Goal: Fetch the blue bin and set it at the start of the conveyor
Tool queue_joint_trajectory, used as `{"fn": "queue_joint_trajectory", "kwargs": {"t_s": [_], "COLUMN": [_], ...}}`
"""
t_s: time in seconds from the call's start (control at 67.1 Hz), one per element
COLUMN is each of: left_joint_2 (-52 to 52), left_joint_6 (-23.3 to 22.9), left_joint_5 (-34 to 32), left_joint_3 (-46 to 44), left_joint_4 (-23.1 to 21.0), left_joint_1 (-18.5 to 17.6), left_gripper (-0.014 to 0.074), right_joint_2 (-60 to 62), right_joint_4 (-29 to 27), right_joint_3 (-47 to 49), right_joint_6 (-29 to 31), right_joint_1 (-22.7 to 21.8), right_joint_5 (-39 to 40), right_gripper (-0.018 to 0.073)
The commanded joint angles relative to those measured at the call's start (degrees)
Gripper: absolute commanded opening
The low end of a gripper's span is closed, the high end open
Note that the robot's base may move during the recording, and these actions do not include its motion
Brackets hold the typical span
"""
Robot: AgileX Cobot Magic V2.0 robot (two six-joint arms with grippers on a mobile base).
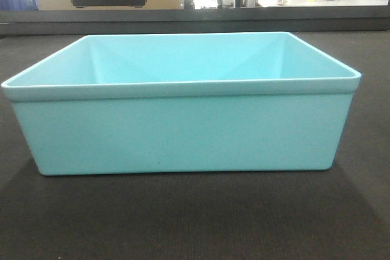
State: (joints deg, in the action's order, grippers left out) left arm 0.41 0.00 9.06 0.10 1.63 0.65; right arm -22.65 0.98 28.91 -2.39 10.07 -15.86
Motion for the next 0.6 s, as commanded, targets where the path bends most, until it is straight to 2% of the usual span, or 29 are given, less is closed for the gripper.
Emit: {"fn": "queue_joint_trajectory", "kwargs": {"t_s": [0.0,0.313,0.388,0.581], "left_joint_2": [-0.4,-0.4,-0.4,-0.4], "left_joint_6": [0.0,0.0,0.0,0.0], "left_joint_5": [-1.2,-1.2,-1.2,-1.2], "left_joint_3": [-0.1,-0.1,-0.1,-0.1], "left_joint_4": [-0.4,-0.4,-0.4,-0.4], "left_joint_1": [0.3,0.3,0.3,0.3], "left_gripper": [-0.0111,-0.0111,-0.0111,-0.0111], "right_joint_2": [0.1,0.1,0.1,2.8], "right_joint_4": [0.6,0.5,-1.0,-2.7], "right_joint_3": [-0.1,-0.1,-0.4,-5.6], "right_joint_6": [0.3,0.3,0.3,0.3], "right_joint_1": [-0.3,-1.2,-3.7,-13.3], "right_joint_5": [1.3,1.3,1.6,5.8], "right_gripper": [-0.0153,-0.0153,-0.0153,-0.0153]}}
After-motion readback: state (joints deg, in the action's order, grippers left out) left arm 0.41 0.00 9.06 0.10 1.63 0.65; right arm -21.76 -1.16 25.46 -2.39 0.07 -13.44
